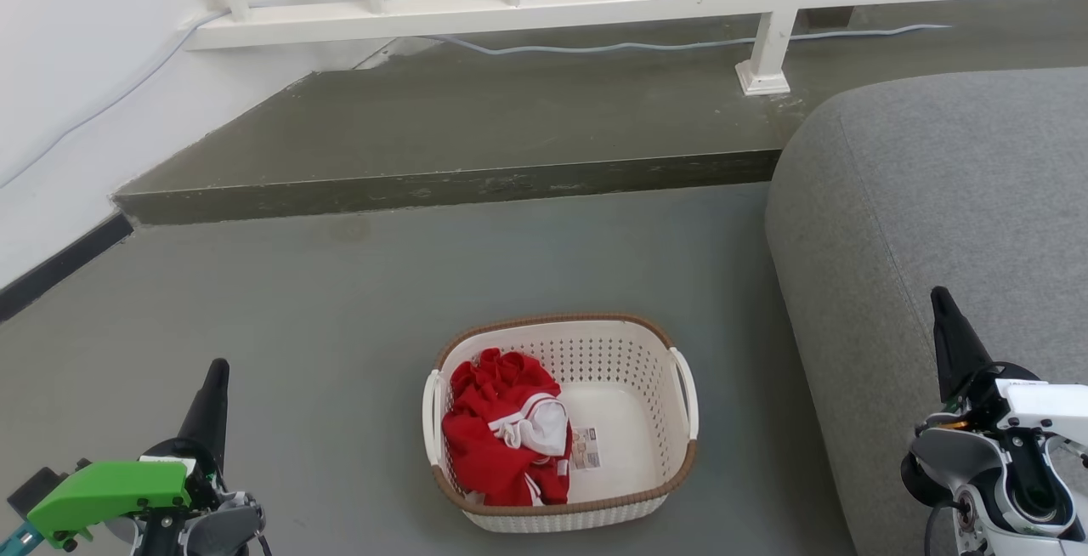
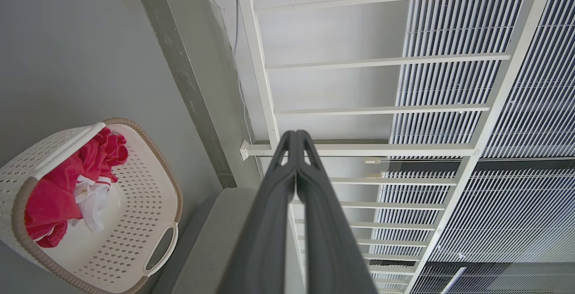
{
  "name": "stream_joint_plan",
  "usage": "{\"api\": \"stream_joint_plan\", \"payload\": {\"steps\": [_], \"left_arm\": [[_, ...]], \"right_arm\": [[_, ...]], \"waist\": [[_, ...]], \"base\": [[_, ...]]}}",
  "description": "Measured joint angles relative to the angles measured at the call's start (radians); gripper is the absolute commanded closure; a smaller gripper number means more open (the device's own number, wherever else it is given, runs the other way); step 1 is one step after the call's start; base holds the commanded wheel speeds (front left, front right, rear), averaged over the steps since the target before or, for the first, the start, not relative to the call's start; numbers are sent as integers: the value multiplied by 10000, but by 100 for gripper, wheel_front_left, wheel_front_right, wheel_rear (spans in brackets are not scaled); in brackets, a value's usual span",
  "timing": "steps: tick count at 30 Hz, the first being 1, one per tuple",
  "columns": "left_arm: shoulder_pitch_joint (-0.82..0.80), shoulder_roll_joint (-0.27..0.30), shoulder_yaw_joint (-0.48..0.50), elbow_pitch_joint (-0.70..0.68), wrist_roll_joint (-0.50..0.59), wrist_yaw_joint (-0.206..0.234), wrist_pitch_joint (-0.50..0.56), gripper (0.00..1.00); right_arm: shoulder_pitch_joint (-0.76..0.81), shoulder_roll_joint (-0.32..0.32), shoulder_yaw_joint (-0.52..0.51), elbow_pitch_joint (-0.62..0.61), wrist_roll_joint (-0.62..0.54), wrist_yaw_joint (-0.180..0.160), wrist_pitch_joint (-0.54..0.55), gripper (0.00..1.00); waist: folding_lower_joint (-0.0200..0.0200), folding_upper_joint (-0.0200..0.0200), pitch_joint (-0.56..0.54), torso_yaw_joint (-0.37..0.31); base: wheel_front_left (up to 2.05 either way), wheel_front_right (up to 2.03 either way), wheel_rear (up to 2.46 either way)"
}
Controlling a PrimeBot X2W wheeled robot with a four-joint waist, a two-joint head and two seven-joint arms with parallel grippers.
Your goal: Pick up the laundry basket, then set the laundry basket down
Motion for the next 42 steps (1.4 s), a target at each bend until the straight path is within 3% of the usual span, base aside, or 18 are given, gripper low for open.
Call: {"api": "stream_joint_plan", "payload": {"steps": [8, 9, 24, 42], "left_arm": [[46, -13, -17, 127, -2, 8, -2, 100], [130, -42, -29, 213, -2, 10, -2, 0], [255, -153, -215, 119, 163, 10, -247, 0], [-34, 150, -729, -242, 1628, 10, -1032, 0]], "right_arm": [[56, 35, 10, 113, 2, -40, 0, 100], [146, 84, 13, 211, 2, -42, 0, 0], [331, 125, 50, 201, -314, -42, -226, 0], [214, -349, 579, -56, -1927, -40, -869, 0]], "waist": [[0, 0, -1, 0], [0, 0, 0, -1], [0, 0, -9, 23], [0, 0, -21, 60]], "base": [[0, 0, 0], [0, 0, 0], [0, 0, 0], [0, 0, 0]]}}
